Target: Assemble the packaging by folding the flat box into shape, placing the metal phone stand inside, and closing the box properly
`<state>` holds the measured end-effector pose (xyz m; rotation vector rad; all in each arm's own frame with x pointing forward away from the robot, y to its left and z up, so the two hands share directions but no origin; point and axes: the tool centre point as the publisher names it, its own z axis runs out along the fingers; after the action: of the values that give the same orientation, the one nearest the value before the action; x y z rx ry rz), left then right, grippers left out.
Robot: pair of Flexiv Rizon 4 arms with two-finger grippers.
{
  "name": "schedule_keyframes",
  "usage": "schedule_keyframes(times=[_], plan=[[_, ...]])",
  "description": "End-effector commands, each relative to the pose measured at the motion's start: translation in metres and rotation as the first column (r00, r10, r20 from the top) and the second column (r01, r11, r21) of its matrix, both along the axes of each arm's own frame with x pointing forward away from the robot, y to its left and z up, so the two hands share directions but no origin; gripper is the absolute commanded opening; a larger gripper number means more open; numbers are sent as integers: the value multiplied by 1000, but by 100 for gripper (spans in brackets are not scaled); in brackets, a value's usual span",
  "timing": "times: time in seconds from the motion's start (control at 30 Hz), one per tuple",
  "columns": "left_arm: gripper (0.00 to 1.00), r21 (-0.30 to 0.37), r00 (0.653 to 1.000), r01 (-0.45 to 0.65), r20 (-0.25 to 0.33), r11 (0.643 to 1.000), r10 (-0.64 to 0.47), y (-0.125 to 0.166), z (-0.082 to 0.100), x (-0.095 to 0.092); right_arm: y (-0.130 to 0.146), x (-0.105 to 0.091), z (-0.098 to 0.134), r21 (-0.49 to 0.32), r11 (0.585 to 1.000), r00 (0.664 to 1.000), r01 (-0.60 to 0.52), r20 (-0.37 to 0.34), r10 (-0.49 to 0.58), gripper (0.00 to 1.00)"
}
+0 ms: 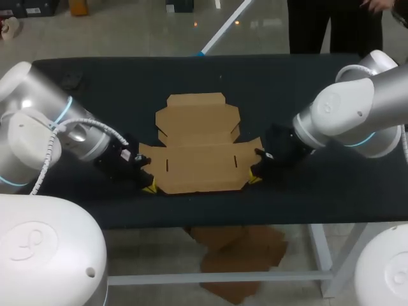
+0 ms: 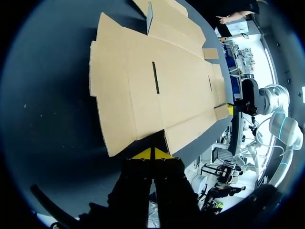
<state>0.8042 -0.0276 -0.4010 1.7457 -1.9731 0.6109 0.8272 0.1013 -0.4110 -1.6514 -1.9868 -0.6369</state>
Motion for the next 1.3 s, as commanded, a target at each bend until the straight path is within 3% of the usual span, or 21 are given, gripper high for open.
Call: schedule_keyframes(times=[0.03,0.43,1.3], plan=[[0,17,1000,2,4,1000,-2,-3,6,-1,2,1,2,-9,1000,1000,-4,-1,4,0],[0,40,998,55,26,998,-57,-21,16,0,13,1,7,-22,999,999,-33,11,34,0],[0,61,992,122,9,991,-123,-48,11,4,34,-7,8,-70,993,995,-97,21,99,0]])
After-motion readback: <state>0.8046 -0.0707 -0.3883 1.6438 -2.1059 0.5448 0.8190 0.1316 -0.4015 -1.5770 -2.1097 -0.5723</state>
